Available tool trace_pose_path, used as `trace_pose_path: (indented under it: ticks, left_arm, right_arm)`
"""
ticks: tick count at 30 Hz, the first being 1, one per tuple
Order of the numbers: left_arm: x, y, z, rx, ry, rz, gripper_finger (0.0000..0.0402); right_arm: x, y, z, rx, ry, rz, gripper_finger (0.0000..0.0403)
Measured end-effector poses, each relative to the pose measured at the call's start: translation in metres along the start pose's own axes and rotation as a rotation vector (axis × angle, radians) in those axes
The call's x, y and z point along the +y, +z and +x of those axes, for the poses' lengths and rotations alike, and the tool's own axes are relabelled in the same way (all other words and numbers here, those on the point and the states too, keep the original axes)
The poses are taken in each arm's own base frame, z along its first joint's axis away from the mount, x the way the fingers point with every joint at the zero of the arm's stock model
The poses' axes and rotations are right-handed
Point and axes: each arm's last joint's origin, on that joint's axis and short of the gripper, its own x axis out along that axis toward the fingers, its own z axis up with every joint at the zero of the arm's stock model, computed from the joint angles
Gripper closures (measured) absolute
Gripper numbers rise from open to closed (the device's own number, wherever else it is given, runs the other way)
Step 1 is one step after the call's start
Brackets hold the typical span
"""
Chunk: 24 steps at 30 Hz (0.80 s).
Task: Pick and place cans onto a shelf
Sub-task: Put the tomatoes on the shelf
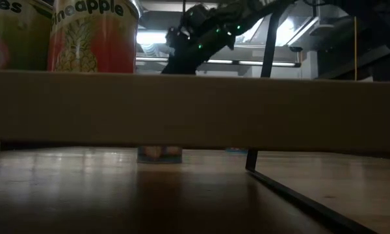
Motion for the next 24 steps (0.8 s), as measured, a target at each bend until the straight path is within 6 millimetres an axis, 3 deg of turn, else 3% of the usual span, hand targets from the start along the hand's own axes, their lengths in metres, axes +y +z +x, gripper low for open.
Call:
trace_pose_path:
  ticks: [10, 24]
  left_arm:
    - [0.0, 0.0, 0.001, -0.007, 0.0, -0.001, 0.0323]
    - [0.0, 0.0, 0.001, -0.009, -0.001, -0.002, 0.0323]
  right_arm:
    - [0.0, -0.021, 0.027, 0.057, 0.097, 0.046, 0.0336]
    - [0.003, -0.028, 0.035, 0.067, 0.192, 0.058, 0.0336]
